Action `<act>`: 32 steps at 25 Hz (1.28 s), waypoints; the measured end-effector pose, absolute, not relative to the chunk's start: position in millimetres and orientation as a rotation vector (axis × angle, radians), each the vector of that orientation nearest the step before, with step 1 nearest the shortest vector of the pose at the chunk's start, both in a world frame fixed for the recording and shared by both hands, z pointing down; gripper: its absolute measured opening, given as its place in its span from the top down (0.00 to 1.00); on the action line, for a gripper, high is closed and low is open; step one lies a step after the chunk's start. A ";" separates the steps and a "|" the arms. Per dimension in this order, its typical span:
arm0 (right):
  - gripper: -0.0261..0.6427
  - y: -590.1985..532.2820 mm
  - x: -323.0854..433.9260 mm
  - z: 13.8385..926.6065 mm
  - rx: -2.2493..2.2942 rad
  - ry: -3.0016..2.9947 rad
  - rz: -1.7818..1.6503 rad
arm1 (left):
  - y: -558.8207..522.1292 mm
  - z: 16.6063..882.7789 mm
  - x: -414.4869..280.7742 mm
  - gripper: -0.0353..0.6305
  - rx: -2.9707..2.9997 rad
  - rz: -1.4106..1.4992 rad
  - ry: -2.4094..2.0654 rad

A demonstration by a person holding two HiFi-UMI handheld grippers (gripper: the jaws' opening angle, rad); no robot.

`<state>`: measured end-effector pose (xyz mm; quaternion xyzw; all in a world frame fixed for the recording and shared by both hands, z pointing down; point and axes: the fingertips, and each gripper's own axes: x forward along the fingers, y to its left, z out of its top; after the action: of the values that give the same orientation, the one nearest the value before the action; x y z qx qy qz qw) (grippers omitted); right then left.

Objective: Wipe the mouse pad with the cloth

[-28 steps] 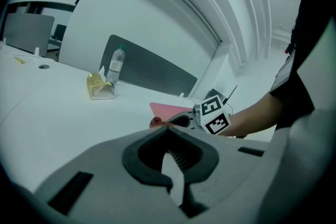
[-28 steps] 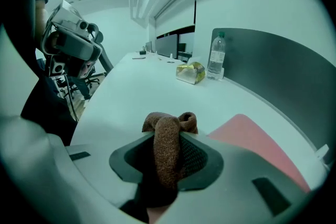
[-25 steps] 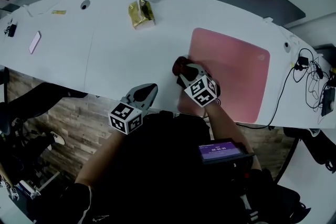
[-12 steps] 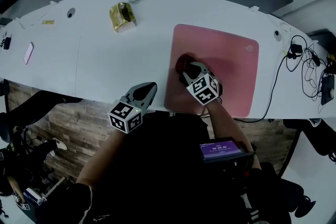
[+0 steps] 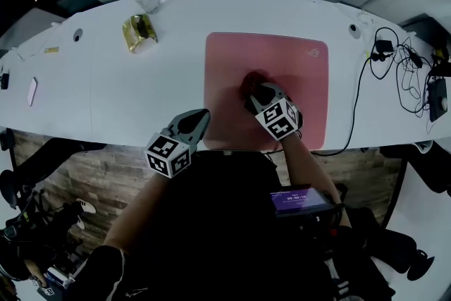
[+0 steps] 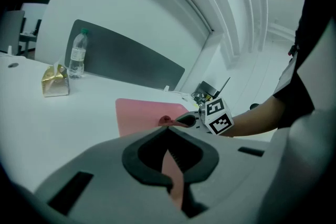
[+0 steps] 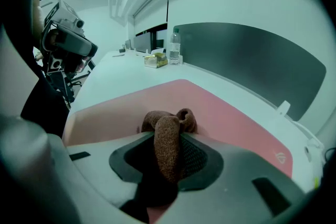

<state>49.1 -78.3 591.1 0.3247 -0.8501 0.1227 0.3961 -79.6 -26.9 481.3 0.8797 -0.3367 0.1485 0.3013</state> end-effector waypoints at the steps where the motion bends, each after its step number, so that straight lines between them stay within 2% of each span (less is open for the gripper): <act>1: 0.76 -77.9 57.5 591.2 0.837 -2.149 0.316 | -27.3 481.8 -74.2 0.94 2.337 0.397 -0.886; 15: 0.76 -74.4 170.6 593.1 1.007 -2.094 0.358 | -33.0 488.6 1.6 0.93 2.368 0.444 -0.801; 32: 0.76 -71.1 273.9 592.9 1.218 -2.003 0.440 | -44.2 498.7 44.7 0.93 2.386 0.495 -0.730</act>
<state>273.9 -71.1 592.9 0.4746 -0.7804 0.1713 0.3693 44.7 -44.2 498.7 0.8964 -0.2741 0.1861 0.2944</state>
